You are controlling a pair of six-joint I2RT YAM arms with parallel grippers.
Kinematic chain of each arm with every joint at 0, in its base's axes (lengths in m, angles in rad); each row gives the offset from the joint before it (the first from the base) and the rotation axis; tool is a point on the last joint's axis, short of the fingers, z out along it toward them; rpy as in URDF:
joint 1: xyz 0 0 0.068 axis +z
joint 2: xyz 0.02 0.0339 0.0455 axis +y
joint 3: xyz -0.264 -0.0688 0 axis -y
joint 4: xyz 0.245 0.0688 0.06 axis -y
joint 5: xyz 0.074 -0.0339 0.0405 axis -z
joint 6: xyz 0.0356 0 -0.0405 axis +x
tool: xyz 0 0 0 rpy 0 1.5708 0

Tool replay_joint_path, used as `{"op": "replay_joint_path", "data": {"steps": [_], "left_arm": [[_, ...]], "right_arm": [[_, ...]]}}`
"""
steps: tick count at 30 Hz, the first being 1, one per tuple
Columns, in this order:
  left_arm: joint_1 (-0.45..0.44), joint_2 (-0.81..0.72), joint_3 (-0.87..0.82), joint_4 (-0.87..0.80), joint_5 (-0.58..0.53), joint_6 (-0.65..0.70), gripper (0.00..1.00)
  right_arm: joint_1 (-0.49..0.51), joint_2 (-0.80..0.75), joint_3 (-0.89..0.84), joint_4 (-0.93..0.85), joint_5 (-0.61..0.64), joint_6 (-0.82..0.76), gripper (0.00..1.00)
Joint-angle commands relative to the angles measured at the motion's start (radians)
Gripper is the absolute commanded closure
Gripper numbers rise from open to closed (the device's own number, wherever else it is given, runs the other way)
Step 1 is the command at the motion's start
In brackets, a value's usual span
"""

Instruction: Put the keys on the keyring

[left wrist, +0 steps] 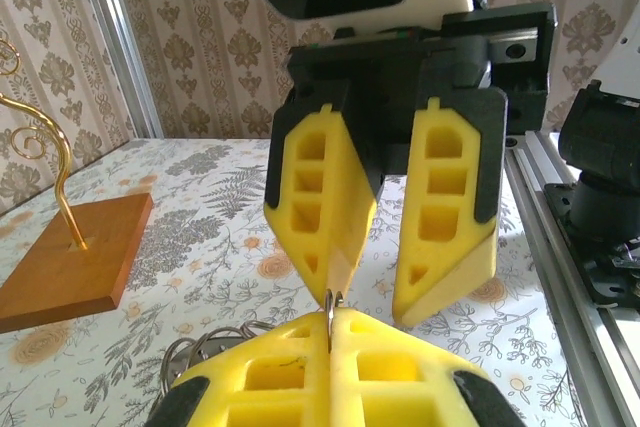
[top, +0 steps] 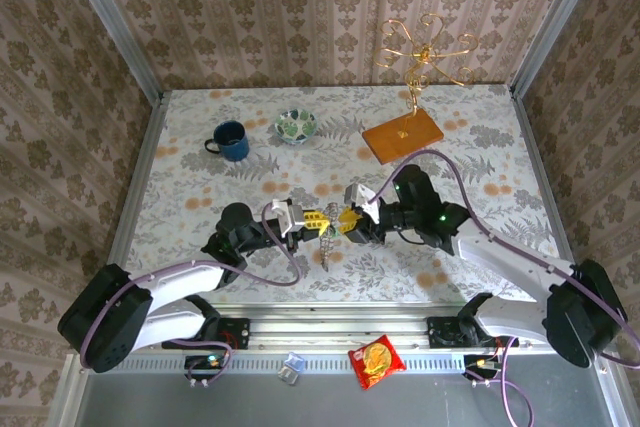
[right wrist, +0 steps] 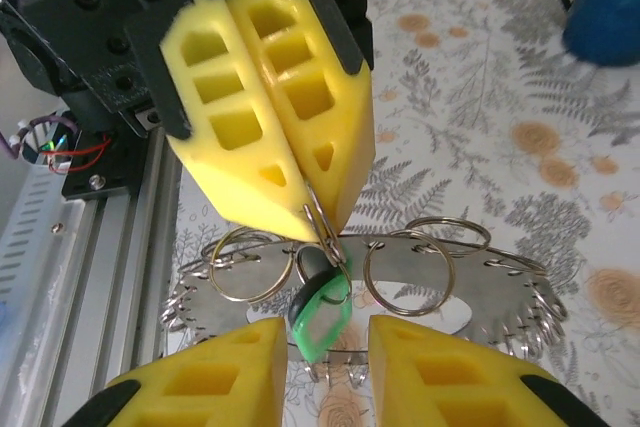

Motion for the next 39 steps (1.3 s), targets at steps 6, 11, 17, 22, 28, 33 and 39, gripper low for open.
{"op": "replay_joint_path", "data": {"steps": [6,11,17,22,28,33,39], "left_arm": [[-0.001,0.031,-0.016,0.179,0.001,-0.084,1.00],[-0.002,0.081,-0.017,0.279,0.006,-0.134,1.00],[-0.006,0.114,-0.014,0.321,0.007,-0.154,1.00],[-0.009,0.114,-0.012,0.322,0.012,-0.160,1.00],[-0.015,0.118,-0.010,0.326,0.021,-0.167,1.00],[-0.017,0.117,-0.009,0.329,0.020,-0.169,1.00],[-0.012,0.086,-0.039,0.290,-0.048,-0.140,0.84]], "right_arm": [[0.001,-0.065,-0.024,0.098,-0.008,0.021,0.70],[0.006,-0.053,-0.032,0.173,0.011,0.027,0.69],[0.012,-0.014,-0.032,0.206,0.012,0.033,0.69],[0.013,0.001,-0.038,0.221,0.018,0.035,0.70],[0.015,0.027,-0.028,0.247,-0.005,0.044,0.74],[0.017,0.046,-0.012,0.259,-0.028,0.045,0.89],[0.015,0.019,0.020,0.140,-0.034,-0.038,1.00]]}}
